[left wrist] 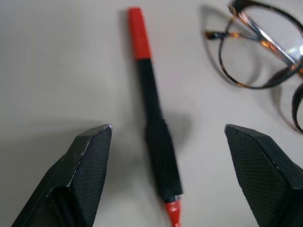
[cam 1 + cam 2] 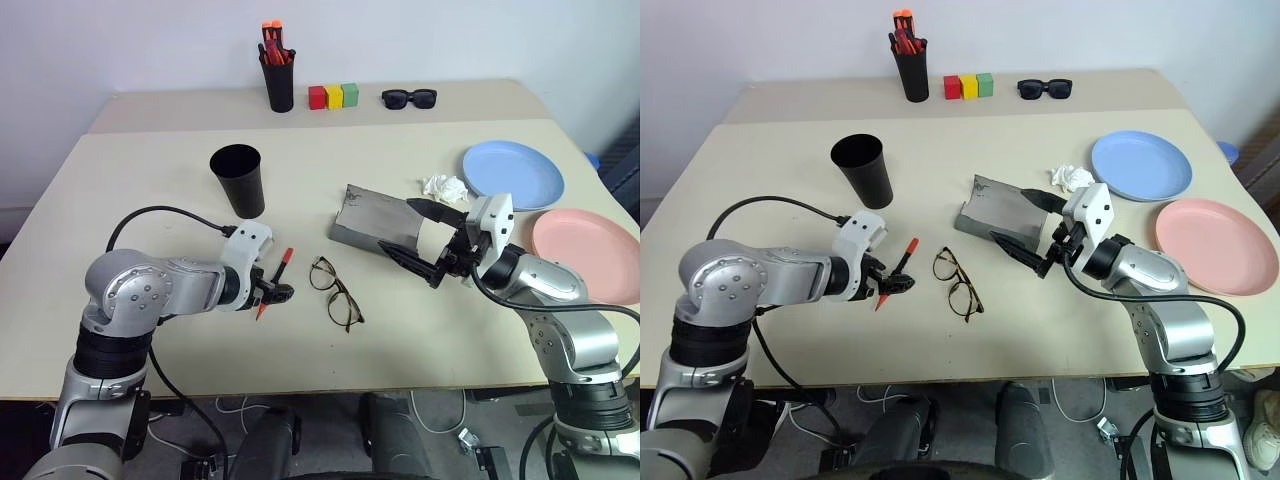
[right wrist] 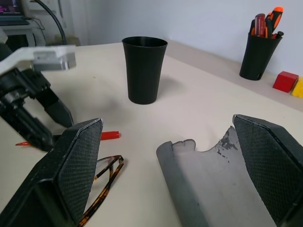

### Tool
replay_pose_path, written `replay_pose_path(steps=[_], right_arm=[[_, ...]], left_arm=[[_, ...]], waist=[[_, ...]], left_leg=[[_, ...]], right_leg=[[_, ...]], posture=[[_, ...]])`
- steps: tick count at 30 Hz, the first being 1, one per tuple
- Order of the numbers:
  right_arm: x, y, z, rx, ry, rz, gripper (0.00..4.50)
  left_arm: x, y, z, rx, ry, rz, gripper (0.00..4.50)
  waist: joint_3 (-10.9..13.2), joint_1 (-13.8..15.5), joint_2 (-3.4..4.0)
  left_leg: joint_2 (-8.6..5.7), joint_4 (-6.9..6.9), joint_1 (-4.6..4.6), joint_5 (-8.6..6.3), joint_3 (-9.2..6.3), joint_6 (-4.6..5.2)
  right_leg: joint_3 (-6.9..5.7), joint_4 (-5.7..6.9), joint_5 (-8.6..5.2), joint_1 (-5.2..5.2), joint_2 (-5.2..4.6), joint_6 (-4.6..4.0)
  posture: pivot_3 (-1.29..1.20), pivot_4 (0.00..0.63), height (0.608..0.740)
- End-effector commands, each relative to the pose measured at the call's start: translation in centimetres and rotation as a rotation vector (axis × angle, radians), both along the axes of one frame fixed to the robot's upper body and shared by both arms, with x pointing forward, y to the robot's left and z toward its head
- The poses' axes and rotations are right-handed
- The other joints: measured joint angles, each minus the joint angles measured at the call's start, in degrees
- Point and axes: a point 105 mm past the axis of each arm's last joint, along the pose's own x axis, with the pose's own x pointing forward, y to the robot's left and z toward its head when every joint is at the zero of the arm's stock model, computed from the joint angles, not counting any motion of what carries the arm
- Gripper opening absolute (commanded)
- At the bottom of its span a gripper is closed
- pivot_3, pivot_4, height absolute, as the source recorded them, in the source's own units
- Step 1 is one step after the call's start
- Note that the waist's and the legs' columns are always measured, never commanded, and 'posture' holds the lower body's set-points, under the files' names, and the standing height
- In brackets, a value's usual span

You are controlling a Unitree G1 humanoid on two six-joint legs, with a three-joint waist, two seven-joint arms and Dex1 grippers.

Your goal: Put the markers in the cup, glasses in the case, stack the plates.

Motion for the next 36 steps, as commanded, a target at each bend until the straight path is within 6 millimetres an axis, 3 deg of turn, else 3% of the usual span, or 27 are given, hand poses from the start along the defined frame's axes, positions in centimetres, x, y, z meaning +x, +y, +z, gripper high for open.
replay_pose_path(steps=[1, 7, 11, 15, 21, 23, 31, 36], right_arm=[[-0.6, -0.1, 1.3, 0.000, -0.064, 0.002, 4.50], [-0.6, -0.2, 1.4, -0.001, -0.066, -0.009, 4.50], [-0.6, -0.1, 1.4, 0.000, -0.068, -0.007, 4.50], [-0.5, -0.1, 1.4, 0.001, -0.068, -0.004, 4.50], [-0.9, -0.2, 1.2, 0.000, -0.045, 0.026, 4.50], [-0.7, -0.2, 1.3, 0.004, -0.045, 0.031, 4.50], [-0.4, 0.0, 2.2, 0.042, -0.068, 0.029, 4.50], [-0.9, 0.2, 3.0, 0.102, -0.047, 0.075, 4.50]], left_arm=[[-0.5, 0.4, -0.5, -0.001, 0.037, -0.004, 3.07], [-0.5, 0.8, -0.9, 0.006, 0.058, 0.008, 0.03], [0.0, 1.1, -0.6, 0.014, 0.030, 0.041, 0.01], [1.5, 1.7, 1.2, 0.031, -0.091, 0.095, 0.01], [4.4, 2.4, 5.9, -0.036, -0.364, 0.141, 0.01], [5.3, 1.7, 8.3, -0.150, -0.523, 0.114, 0.01], [6.6, 0.6, 15.3, -0.335, -1.000, 0.017, 0.01], [7.8, 2.8, 17.5, -0.394, -1.127, 0.092, 0.01]], waist=[[0.00, 0.03, 0.00], [-0.02, 0.07, 0.01], [-0.02, 0.07, 0.00], [-0.02, 0.09, 0.00], [-0.01, 0.11, -0.01], [-0.01, 0.09, -0.01], [-0.01, 0.21, -0.01], [0.00, 0.04, -0.03]], left_leg=[[0.00, 0.00, -0.01, 0.00, 0.00, 0.00], [0.00, 0.01, 0.01, 0.00, 0.01, 0.00], [0.00, 0.01, 0.02, 0.00, 0.02, 0.00], [0.00, 0.02, 0.02, 0.00, 0.02, 0.00], [0.00, 0.01, -0.02, 0.00, 0.02, 0.00], [0.00, -0.01, -0.01, 0.00, 0.04, 0.00], [0.00, 0.01, -0.04, 0.00, 0.08, 0.00], [0.00, 0.03, -0.04, -0.01, 0.08, 0.02]], right_leg=[[0.00, 0.00, 0.00, 0.00, 0.00, 0.00], [0.01, 0.00, 0.00, 0.02, 0.00, 0.00], [0.02, -0.01, 0.00, 0.03, 0.00, 0.00], [0.01, 0.00, 0.00, 0.04, 0.00, 0.00], [0.01, -0.03, 0.00, 0.02, 0.00, -0.01], [0.02, -0.08, 0.00, 0.02, 0.00, 0.00], [0.04, -0.11, 0.02, 0.02, 0.00, -0.02], [0.04, -0.12, 0.05, 0.02, 0.00, 0.03]], posture=[[0.00, 0.150, 0.740], [0.00, 0.150, 0.740], [0.00, 0.150, 0.740], [0.00, 0.150, 0.740], [0.00, 0.150, 0.740], [0.00, 0.150, 0.740], [0.00, 0.150, 0.740], [0.00, 0.150, 0.740]])
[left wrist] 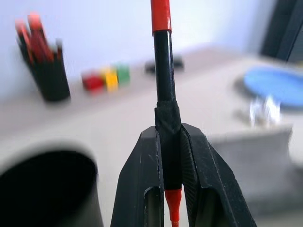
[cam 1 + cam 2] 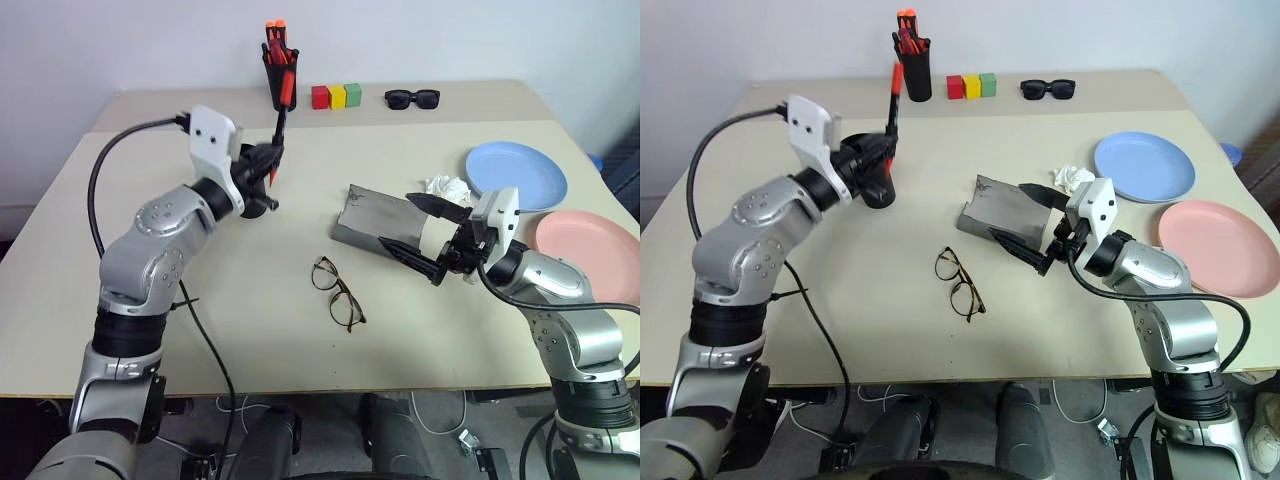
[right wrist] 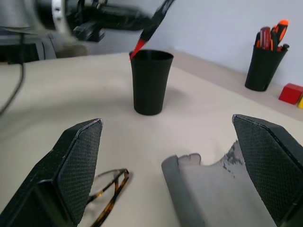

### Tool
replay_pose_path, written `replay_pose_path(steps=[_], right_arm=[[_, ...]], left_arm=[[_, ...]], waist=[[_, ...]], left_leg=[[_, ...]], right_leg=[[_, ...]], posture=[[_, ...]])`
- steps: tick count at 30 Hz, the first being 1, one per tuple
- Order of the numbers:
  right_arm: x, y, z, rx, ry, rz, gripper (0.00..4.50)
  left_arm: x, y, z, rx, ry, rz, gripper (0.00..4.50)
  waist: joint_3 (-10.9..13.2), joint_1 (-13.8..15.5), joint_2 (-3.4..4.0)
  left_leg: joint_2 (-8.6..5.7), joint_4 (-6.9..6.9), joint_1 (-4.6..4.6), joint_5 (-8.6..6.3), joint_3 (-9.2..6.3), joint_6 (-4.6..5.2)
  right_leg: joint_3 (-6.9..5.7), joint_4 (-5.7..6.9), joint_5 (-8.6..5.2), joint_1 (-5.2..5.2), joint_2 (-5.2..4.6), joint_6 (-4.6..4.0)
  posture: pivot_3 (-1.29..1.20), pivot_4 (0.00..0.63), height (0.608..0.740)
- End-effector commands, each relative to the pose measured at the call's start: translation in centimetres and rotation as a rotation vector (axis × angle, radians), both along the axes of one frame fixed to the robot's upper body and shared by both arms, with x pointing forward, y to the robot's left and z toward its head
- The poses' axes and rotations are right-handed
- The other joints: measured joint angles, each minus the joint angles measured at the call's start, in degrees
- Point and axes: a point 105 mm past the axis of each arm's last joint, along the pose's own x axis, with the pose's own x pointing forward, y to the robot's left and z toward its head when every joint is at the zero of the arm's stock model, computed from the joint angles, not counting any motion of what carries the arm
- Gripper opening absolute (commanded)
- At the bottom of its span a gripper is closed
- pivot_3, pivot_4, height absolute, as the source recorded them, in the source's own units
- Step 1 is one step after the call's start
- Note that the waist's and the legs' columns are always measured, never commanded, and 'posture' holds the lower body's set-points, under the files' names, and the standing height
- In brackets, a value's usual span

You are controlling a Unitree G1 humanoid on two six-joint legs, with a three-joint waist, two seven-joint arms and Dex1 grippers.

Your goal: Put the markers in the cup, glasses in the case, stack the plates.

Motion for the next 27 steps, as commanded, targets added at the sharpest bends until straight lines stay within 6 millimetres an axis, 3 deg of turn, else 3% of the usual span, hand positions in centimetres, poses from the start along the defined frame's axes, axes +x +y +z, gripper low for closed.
replay_pose_path(steps=[1, 7, 11, 16, 27], right_arm=[[-0.7, -0.1, 1.9, 0.055, -0.041, 0.027, 4.50], [-0.6, -0.1, 1.8, 0.044, -0.043, 0.015, 4.50], [-0.6, -0.1, 1.9, 0.046, -0.042, 0.015, 4.50], [-0.5, 0.0, 1.8, 0.036, -0.041, 0.016, 4.50], [-0.6, 0.0, 1.8, 0.025, -0.041, 0.006, 4.50]], left_arm=[[0.4, 2.8, 2.4, -0.058, -0.120, 0.076, 0.01], [1.7, 5.9, 3.1, -0.083, -0.203, 0.159, 0.01], [2.3, 6.9, 2.0, -0.084, -0.211, 0.180, 0.01], [3.1, 7.0, 0.2, -0.140, -0.202, 0.164, 0.01], [4.8, 7.5, -1.5, -0.103, -0.237, 0.203, 0.01]], waist=[[0.00, -0.22, 0.00], [0.00, -0.05, 0.00], [0.00, 0.06, 0.00], [0.00, -0.01, 0.00], [-0.01, -0.03, -0.01]], left_leg=[[0.00, -0.01, 0.02, -0.01, 0.01, 0.02], [0.00, 0.03, 0.00, -0.01, 0.01, 0.03], [-0.01, 0.04, -0.02, -0.02, 0.01, 0.04], [-0.01, 0.05, 0.00, -0.02, 0.01, 0.04], [-0.01, 0.05, -0.02, -0.02, 0.01, 0.05]], right_leg=[[0.01, 0.00, 0.00, 0.00, 0.00, 0.00], [0.00, 0.00, 0.03, 0.00, 0.00, 0.05], [0.00, -0.02, 0.04, 0.00, 0.00, 0.08], [0.00, 0.00, 0.05, 0.00, 0.00, 0.09], [-0.01, -0.01, 0.06, 0.00, 0.00, 0.10]], posture=[[0.00, 0.150, 0.740], [0.00, 0.150, 0.740], [0.00, 0.150, 0.740], [0.00, 0.150, 0.740], [0.00, 0.150, 0.740]])
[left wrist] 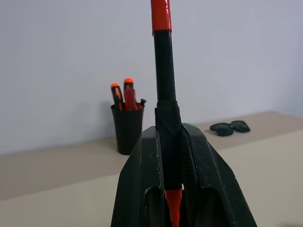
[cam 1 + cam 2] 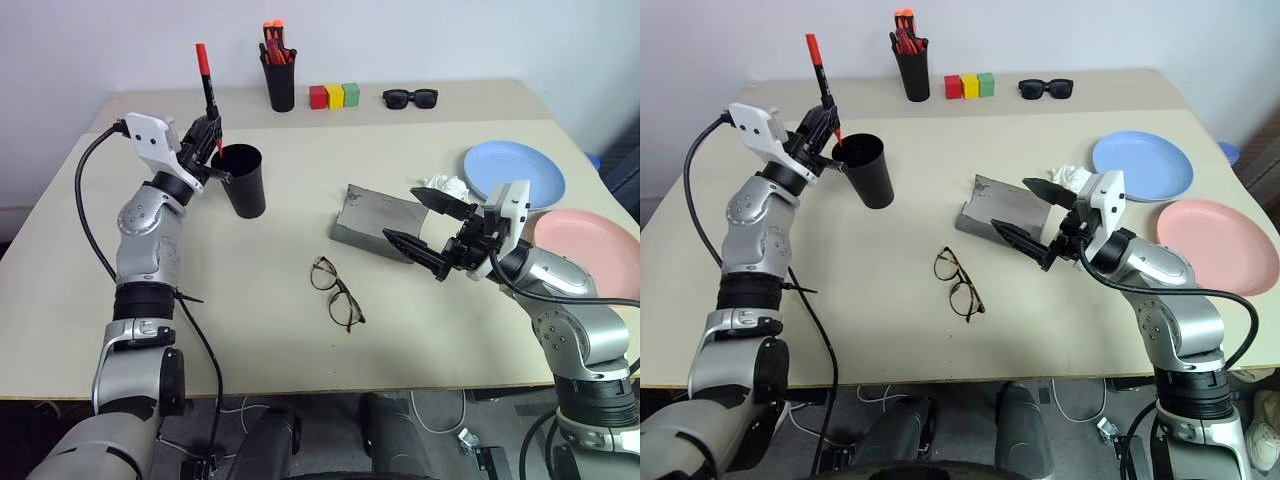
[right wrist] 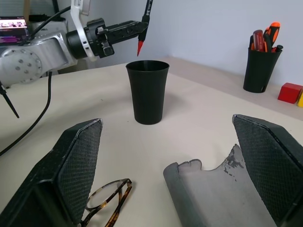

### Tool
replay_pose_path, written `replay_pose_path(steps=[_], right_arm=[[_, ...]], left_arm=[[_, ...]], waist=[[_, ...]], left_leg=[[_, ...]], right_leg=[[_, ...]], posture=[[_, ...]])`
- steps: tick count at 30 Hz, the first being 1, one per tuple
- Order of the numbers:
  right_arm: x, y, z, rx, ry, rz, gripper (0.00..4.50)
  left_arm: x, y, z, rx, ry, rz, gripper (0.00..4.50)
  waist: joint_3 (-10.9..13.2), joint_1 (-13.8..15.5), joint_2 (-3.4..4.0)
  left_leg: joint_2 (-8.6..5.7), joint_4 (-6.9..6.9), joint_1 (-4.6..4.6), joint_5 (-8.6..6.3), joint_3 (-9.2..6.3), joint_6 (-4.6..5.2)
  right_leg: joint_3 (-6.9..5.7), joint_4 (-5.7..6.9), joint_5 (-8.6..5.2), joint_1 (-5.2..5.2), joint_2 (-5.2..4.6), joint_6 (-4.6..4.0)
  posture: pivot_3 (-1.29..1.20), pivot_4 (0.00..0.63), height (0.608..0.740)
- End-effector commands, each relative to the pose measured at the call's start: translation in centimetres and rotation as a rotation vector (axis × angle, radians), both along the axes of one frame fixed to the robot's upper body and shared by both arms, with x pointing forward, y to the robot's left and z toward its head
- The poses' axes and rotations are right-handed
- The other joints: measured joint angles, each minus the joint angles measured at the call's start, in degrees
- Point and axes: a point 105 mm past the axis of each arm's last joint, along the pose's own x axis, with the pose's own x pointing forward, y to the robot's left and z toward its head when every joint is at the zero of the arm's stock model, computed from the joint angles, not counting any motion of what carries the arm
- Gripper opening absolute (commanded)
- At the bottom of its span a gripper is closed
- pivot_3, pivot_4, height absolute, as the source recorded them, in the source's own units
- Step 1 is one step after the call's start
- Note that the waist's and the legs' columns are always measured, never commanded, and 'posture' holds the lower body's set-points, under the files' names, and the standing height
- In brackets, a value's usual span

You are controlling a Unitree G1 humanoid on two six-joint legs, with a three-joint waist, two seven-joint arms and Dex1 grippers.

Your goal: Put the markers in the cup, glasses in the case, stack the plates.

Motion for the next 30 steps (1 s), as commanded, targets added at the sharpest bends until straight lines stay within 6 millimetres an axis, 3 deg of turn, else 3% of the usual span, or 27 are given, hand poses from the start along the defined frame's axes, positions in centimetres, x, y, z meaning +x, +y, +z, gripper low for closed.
replay_pose_path(steps=[1, 8, 12, 17, 30], right_arm=[[-0.6, 0.3, 1.3, -0.015, -0.061, 0.014, 4.50], [-0.7, 0.3, 1.3, -0.019, -0.063, 0.007, 4.50], [-0.7, 0.2, 1.3, -0.026, -0.065, 0.005, 4.50], [-0.7, 0.2, 1.2, -0.027, -0.064, 0.005, 4.50], [-0.2, -0.2, 0.8, -0.043, -0.068, -0.012, 4.50]], left_arm=[[0.1, 0.2, 1.2, 0.019, -0.071, 0.021, 0.01], [0.5, 0.2, -0.8, 0.012, -0.050, 0.029, 0.01], [0.5, 0.1, -0.9, 0.009, -0.053, 0.019, 1.79], [0.4, 0.1, -0.6, 0.003, -0.064, 0.017, 4.43], [-1.5, -2.8, 1.6, 0.027, -0.091, -0.226, 4.47]], waist=[[0.00, 0.00, 0.00], [0.00, -0.04, -0.01], [0.00, -0.04, -0.01], [0.00, -0.05, -0.01], [0.00, -0.08, 0.00]], left_leg=[[0.00, 0.00, 0.00, 0.00, 0.00, 0.00], [0.00, 0.00, 0.01, 0.00, 0.00, 0.01], [0.00, 0.00, 0.01, 0.00, 0.00, 0.01], [0.00, 0.00, 0.01, 0.00, 0.00, 0.01], [0.00, 0.00, 0.02, 0.00, 0.00, 0.01]], right_leg=[[0.00, 0.00, 0.00, 0.00, 0.00, 0.00], [0.00, 0.00, 0.01, 0.00, 0.00, 0.01], [0.00, 0.01, 0.01, 0.00, 0.00, 0.02], [0.00, 0.01, 0.01, 0.00, 0.00, 0.02], [0.00, 0.01, 0.01, 0.00, 0.00, 0.02]], posture=[[0.00, 0.150, 0.740], [0.00, 0.150, 0.740], [0.00, 0.150, 0.740], [0.00, 0.150, 0.740], [0.00, 0.150, 0.740]])
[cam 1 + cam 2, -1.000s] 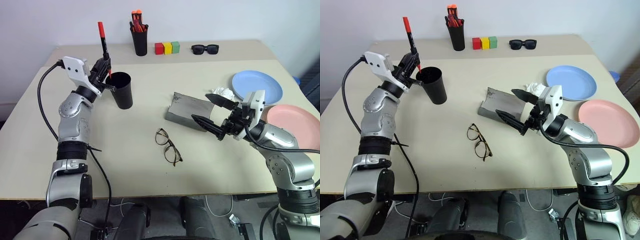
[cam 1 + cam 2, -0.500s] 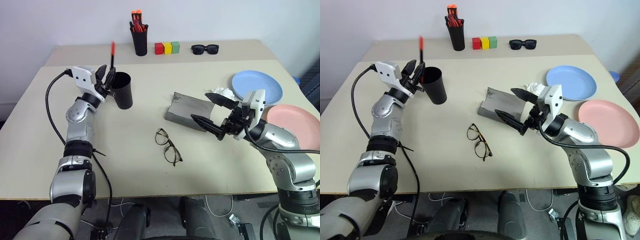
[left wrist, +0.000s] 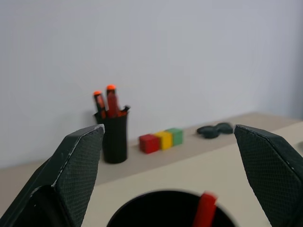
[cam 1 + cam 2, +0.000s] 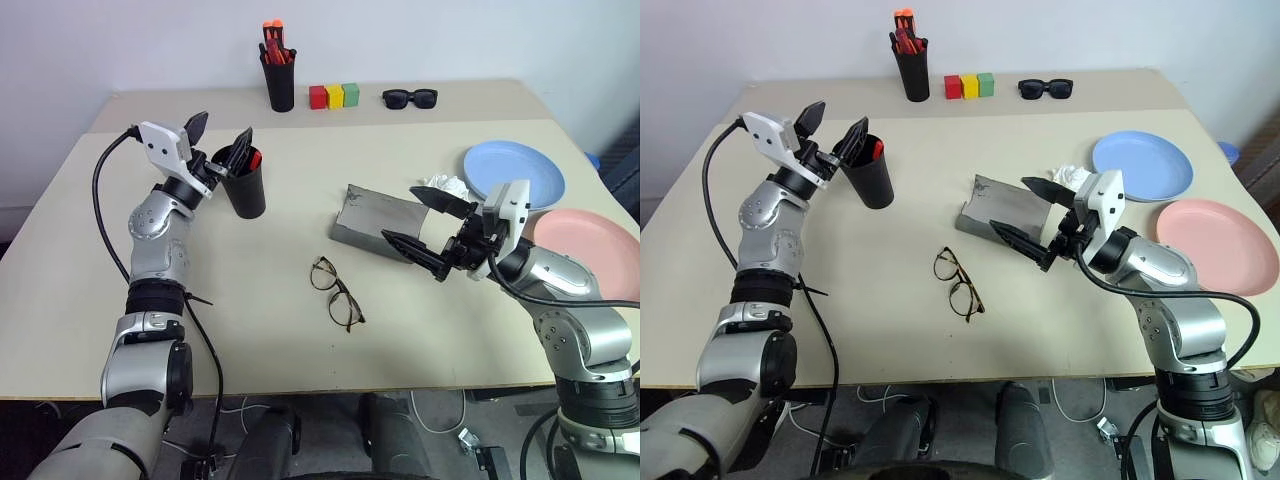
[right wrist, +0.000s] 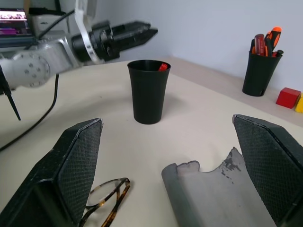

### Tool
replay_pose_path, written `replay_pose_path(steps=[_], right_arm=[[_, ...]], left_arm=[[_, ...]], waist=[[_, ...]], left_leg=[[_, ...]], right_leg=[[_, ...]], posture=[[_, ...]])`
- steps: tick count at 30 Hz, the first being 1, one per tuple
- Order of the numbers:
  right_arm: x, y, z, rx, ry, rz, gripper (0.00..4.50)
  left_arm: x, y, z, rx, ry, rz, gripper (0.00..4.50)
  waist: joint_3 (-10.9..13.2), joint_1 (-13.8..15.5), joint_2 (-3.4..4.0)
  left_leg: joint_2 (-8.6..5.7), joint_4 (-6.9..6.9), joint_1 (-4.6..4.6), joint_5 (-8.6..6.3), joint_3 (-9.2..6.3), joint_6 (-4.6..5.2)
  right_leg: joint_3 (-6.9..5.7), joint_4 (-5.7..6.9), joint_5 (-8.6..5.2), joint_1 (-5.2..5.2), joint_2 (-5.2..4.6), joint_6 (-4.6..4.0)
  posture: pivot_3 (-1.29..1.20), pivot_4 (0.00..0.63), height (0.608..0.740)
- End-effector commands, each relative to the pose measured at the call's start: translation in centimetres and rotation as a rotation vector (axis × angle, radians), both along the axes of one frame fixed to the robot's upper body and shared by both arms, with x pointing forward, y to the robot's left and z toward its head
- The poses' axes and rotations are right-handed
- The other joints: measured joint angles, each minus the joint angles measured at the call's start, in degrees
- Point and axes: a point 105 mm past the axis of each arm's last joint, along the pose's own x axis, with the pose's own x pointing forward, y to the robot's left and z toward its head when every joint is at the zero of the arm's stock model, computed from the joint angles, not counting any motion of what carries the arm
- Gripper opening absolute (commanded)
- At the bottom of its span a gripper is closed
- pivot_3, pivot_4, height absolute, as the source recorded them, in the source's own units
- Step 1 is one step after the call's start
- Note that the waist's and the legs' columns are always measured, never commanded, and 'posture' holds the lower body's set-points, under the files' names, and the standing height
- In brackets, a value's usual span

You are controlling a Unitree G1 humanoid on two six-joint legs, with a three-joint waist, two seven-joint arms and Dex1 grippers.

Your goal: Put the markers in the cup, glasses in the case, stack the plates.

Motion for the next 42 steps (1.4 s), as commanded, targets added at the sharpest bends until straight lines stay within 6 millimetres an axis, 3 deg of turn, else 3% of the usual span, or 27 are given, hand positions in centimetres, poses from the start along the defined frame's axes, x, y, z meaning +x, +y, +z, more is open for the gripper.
replay_pose_path(steps=[1, 4, 9, 16, 20, 36, 42], right_arm=[[-0.1, -0.2, 0.6, -0.012, -0.042, -0.008, 4.50], [0.3, -0.4, 0.3, -0.036, -0.045, -0.028, 4.50], [0.6, -0.6, 0.1, -0.047, -0.050, -0.051, 4.50], [2.6, -0.4, -0.4, -0.092, -0.034, -0.144, 4.50], [2.8, -0.5, -0.2, -0.079, -0.042, -0.151, 4.50], [2.7, -0.8, -0.3, -0.109, -0.059, -0.153, 4.50], [4.5, -0.2, -2.9, -0.217, 0.082, -0.168, 4.50]], left_arm=[[-1.1, -1.5, 1.1, 0.034, -0.010, -0.129, 4.47], [-2.0, -3.7, 0.6, 0.122, 0.038, -0.267, 4.47], [-2.7, -5.1, 0.7, 0.166, 0.052, -0.354, 4.47], [-5.0, -4.2, -0.1, 0.162, 0.172, -0.516, 4.47], [-5.3, -3.2, -0.5, 0.172, 0.203, -0.492, 4.47], [-6.3, -5.1, -1.9, 0.177, 0.270, -0.567, 4.47], [-7.3, -5.5, -2.0, 0.151, 0.283, -0.621, 4.47]], waist=[[0.00, -0.03, 0.00], [0.00, -0.05, 0.00], [0.00, -0.09, 0.00], [0.00, -0.55, 0.01], [0.00, -0.08, 0.01], [0.00, -0.10, 0.00], [0.00, -0.46, 0.00]], left_leg=[[0.00, 0.00, 0.00, 0.00, 0.00, 0.00], [0.00, 0.00, -0.01, 0.00, 0.00, 0.00], [0.00, 0.01, 0.01, 0.00, 0.00, 0.00], [0.02, -0.02, 0.03, 0.00, 0.01, 0.00], [0.01, -0.01, 0.00, 0.00, 0.00, 0.00], [0.02, 0.00, -0.01, 0.00, 0.01, 0.00], [0.02, -0.01, 0.01, 0.00, 0.02, 0.00]], right_leg=[[0.00, 0.00, 0.00, 0.00, 0.00, 0.00], [0.00, 0.01, 0.00, 0.00, 0.00, 0.00], [0.00, 0.02, 0.00, 0.00, 0.00, 0.00], [0.02, 0.05, 0.00, -0.04, 0.02, -0.01], [0.03, 0.05, 0.00, -0.05, 0.03, -0.01], [0.04, 0.03, 0.00, -0.04, 0.03, -0.02], [0.05, 0.03, 0.01, -0.04, 0.03, -0.03]], posture=[[0.00, 0.150, 0.740], [0.00, 0.150, 0.740], [0.00, 0.150, 0.740], [0.00, 0.150, 0.740], [0.00, 0.150, 0.740], [0.00, 0.150, 0.740], [0.00, 0.150, 0.740]])
